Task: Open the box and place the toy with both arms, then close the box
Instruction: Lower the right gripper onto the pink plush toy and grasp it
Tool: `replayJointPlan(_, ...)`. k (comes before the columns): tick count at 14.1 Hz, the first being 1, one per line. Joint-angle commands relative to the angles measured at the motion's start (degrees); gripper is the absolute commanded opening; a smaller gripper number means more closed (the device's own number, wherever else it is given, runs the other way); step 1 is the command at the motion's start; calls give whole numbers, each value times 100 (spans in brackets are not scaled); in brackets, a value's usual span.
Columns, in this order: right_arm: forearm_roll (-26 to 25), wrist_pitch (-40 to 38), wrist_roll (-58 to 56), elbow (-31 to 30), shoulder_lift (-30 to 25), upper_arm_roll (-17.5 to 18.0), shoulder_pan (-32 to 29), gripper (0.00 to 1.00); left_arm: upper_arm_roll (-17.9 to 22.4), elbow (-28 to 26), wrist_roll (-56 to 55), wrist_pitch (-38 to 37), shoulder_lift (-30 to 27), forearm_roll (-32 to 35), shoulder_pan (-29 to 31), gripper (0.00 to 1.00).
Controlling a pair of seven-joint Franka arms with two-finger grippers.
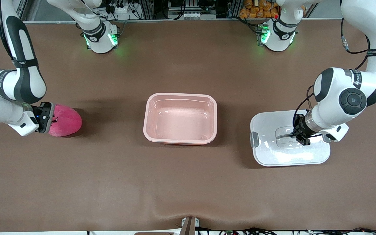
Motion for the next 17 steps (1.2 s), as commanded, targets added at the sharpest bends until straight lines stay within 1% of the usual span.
replayJointPlan(1, 86, -109, -135, 24, -163, 48, -60, 0, -56, -43, -225, -66, -173, 155, 2, 0)
replayJointPlan(4, 86, -417, 31, 253, -163, 57, -34, 0, -56, -34, -305, -66, -155, 146, 2, 0)
replayJointPlan(7, 86, -733, 505, 429, -172, 57, -7, 0, -56, -60, -402, -75, -216, 155, 2, 0)
replayJointPlan(11, 86, -1383, 1515, 789, -198, 83, 194, 0, -56, -25, -411, -75, -261, 146, 28, 0)
replayJointPlan(15, 86, -1692, 2315, 965, -242, 110, 432, 0, -4, 264, -464, -75, -164, 146, 54, 0)
replayJointPlan(17, 86, -1814, 2947, 974, -338, 118, 581, 0, -4, 431, -533, -75, -147, 137, 81, 0)
